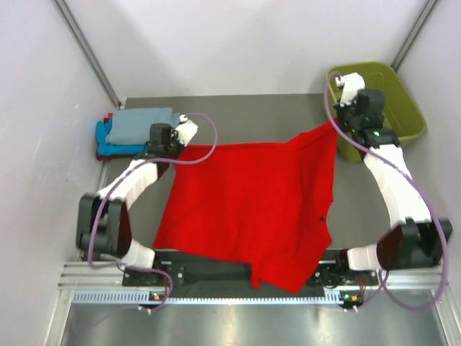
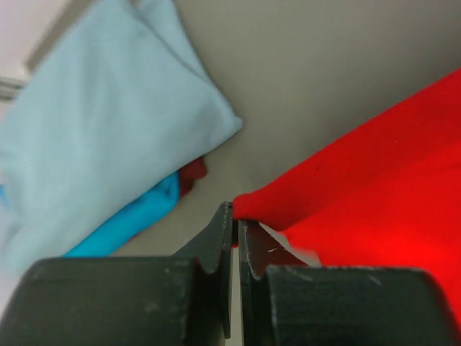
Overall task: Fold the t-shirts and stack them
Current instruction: Flatten the tshirt out
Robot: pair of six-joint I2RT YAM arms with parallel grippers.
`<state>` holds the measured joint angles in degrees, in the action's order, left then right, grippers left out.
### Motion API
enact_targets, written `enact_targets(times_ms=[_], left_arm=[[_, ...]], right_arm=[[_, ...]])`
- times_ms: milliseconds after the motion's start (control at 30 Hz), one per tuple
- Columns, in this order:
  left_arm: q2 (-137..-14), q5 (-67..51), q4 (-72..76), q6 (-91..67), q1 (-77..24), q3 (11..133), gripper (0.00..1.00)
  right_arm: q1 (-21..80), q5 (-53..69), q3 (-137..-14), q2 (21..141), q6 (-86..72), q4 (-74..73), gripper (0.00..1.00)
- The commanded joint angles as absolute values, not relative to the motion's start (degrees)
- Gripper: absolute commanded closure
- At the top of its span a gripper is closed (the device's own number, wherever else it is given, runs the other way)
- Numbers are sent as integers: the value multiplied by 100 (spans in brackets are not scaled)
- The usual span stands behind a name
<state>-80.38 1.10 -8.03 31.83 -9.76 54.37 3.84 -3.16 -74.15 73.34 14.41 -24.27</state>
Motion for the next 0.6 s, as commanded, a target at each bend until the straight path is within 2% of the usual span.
enact_targets(times_ms=[0, 233, 433, 567], left_arm=[[-9050, 316, 430, 3489, -923, 6044, 100], [-11396, 352, 308, 3524, -747, 7926, 100], [-12461, 571, 325, 3542, -721, 9139, 100], [-12928, 764, 255, 3533, -712, 9728, 100]], right_arm=[[316, -308, -7795, 8118, 1617, -1161, 100], [316, -299, -9595, 10536, 1582, -1450, 100], [343, -255, -11211, 12004, 1547, -1713, 100], [369, -220, -11732, 12681, 1573, -1784, 100]])
